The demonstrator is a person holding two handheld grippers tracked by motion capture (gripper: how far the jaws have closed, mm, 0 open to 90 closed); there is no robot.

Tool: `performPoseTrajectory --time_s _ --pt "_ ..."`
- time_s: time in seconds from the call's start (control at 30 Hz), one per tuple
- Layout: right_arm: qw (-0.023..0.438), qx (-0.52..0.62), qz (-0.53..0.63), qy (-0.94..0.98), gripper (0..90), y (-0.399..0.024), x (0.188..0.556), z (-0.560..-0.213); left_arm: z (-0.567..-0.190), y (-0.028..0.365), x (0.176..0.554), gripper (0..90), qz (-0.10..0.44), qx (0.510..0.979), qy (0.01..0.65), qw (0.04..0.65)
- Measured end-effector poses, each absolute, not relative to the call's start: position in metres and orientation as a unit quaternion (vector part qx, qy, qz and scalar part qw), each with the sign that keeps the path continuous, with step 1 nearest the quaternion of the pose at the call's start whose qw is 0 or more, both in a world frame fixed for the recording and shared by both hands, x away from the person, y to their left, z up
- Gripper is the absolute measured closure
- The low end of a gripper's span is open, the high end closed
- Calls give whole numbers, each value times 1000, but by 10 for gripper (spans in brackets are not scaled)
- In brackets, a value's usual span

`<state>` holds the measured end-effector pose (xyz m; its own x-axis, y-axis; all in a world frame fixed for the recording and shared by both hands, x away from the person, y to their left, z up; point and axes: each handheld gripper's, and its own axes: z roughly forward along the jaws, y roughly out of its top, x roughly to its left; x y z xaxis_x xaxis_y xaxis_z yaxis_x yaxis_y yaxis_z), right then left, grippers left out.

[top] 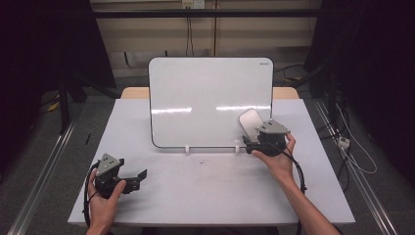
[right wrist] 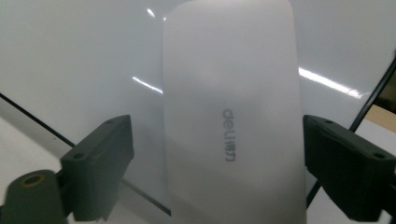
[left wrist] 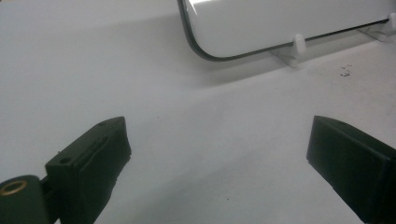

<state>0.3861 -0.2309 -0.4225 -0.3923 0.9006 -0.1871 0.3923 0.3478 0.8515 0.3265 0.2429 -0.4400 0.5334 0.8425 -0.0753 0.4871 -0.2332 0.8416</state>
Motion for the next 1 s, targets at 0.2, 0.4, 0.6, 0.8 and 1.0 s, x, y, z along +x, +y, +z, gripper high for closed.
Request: performPoseTrajectory --time_s 0.2,0.4,0.6,0.8,1.0 --pt "328 438 390 741 48 -232 384 -420 -440 244 325 57 204 756 443 436" --pt "321 443 398 737 45 -235 381 -414 -439 246 323 56 203 755 438 443" --pt "300 453 410 733 47 -239 376 -410 -438 247 324 56 206 750 443 446" --pt "276 469 425 723 49 -246 367 -407 -438 247 327 57 205 747 446 448" --pt "296 480 418 712 52 -259 355 -411 -438 246 328 57 205 747 446 449"
